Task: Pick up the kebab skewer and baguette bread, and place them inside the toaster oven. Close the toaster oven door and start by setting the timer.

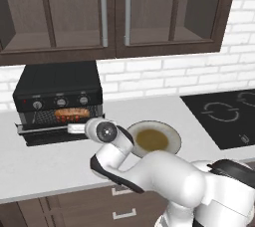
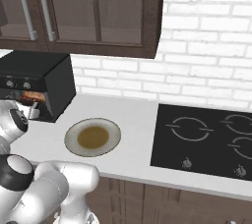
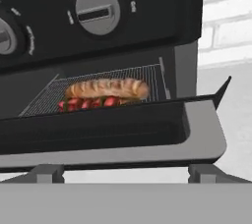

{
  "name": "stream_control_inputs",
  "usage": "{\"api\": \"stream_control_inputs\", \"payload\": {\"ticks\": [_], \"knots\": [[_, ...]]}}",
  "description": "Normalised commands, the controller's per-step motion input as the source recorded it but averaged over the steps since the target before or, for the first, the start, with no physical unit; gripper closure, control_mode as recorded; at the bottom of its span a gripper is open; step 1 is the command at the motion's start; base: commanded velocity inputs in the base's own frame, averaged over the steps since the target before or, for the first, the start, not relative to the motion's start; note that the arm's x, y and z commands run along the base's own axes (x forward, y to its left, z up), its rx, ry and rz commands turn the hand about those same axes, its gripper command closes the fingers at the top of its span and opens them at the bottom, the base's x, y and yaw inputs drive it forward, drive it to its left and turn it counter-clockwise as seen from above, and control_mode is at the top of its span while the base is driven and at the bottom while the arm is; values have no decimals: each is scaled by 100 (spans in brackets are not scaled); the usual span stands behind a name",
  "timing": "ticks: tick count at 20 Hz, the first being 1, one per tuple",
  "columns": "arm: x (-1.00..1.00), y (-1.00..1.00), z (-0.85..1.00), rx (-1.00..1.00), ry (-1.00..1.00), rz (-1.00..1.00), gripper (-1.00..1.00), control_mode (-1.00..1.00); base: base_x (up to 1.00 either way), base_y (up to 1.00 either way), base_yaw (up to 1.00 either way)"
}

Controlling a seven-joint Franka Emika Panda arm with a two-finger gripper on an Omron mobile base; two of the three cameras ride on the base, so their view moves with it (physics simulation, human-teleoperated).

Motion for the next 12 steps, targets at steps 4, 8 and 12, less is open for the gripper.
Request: {"api": "stream_control_inputs", "payload": {"ticks": [4,8,12], "knots": [[43,0,0,0,0,0,-100,-100,0,0,0],[47,0,0,0,0,0,-100,-100,0,0,0],[42,0,0,0,0,0,-100,-100,0,0,0]]}}
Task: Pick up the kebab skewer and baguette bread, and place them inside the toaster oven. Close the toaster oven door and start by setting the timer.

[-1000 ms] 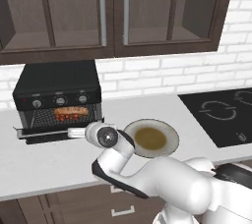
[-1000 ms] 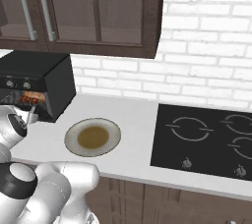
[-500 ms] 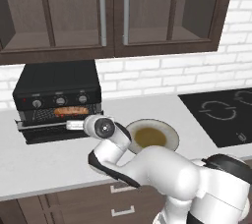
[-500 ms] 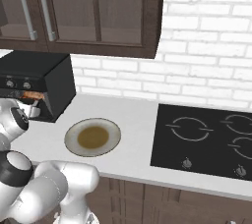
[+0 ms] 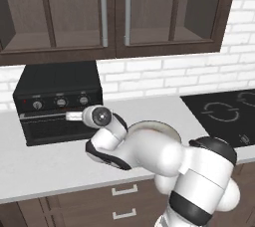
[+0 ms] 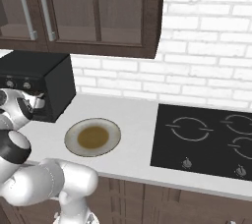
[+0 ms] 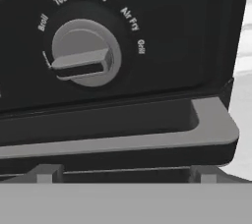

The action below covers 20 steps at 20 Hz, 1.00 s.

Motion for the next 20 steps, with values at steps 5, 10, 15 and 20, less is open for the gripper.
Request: {"api": "stream_control_inputs", "payload": {"ticks": [5,10,15,20], "knots": [[30,0,-2,0,0,0,-100,-100,0,0,0],[7,0,-1,0,0,0,-100,-100,0,0,0],[-28,0,25,0,-7,0,-100,-100,0,0,0],[-3,0,56,0,-12,0,-100,-100,0,0,0]]}}
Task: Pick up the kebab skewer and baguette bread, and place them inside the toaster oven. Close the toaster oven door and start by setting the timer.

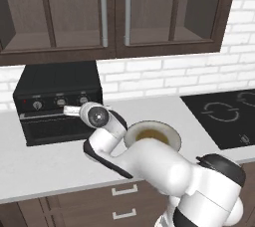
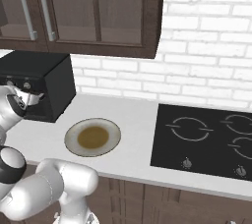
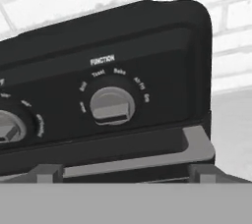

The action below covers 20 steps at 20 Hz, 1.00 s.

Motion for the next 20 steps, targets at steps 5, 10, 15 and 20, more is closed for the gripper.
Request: {"api": "stream_control_inputs", "payload": {"ticks": [5,10,15,20], "knots": [[-28,14,22,0,-4,0,-100,-100,0,0,0],[-28,51,9,0,-10,1,-100,-100,0,0,0],[-4,54,26,0,-17,0,-100,-100,0,0,0],[1,39,20,0,-11,0,-100,-100,0,0,0]]}}
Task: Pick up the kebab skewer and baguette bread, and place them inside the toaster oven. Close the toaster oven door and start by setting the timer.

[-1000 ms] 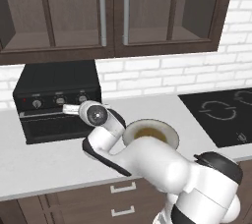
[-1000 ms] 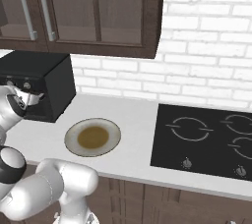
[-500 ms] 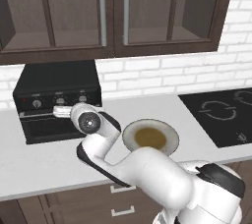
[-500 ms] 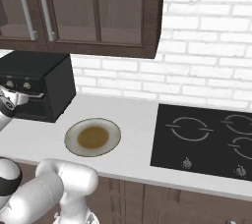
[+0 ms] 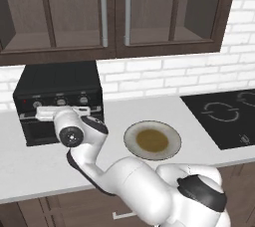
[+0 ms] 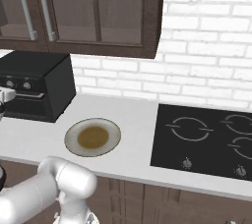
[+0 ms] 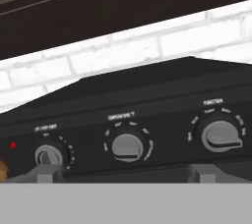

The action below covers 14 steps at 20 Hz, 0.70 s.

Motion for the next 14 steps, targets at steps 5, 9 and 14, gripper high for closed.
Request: {"api": "stream_control_inputs", "payload": {"ticks": [5,9,14], "knots": [[0,16,1,0,-1,0,-100,-100,0,0,0],[0,6,0,0,0,0,-100,-100,0,0,0],[0,30,0,0,0,0,-100,-100,0,0,0]]}}
